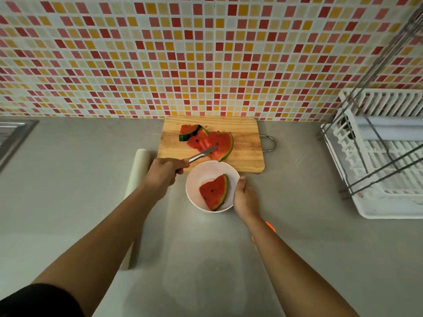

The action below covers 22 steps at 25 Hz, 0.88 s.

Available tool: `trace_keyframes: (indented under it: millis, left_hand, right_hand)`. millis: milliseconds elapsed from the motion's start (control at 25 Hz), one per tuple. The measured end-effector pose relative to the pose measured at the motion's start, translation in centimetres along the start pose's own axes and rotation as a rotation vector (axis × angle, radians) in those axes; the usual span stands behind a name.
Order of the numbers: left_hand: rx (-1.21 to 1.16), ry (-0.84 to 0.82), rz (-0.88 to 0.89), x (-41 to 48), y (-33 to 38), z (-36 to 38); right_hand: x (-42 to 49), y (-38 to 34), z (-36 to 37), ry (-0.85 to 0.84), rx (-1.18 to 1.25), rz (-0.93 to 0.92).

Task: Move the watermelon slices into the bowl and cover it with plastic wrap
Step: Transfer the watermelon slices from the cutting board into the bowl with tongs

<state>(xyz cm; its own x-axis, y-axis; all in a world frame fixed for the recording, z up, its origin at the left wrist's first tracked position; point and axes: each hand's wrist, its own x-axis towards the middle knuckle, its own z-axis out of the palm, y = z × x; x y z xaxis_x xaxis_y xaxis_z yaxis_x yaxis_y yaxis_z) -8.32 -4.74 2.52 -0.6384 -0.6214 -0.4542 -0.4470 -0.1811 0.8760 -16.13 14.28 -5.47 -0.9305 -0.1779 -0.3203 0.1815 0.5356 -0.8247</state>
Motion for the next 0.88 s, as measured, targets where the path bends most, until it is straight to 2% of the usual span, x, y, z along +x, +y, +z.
trace_keyframes:
  millis: [120,280,520,720,880]
  left_hand:
    - [0.034,-0.037,-0.004,-3.5,-2.7,-2.1]
    - [0.143,-0.007,0.041,-6.7,-4.5,-2.4]
    - [0.47,0.072,0.075,-9.0,-4.4,-1.6]
    - [0.94,0.071,0.156,-9.5,-0.9,-0.5]
    - [1.082,0.097,0.226,-8.4,1.2,-0.9]
  right_hand:
    - [-0.1,0.0,0.0,0.004,0.007,0.02]
    - [-0.1,-0.1,0.1,0.019,0.009,0.05]
    - [0.0,-0.2,0.3,0.021,0.02,0.059]
    - [-0.1,-0.3,0.3,0.002,0.038,0.049]
    - [-0.2,-0.4,0.3,-0.003,0.032,0.094]
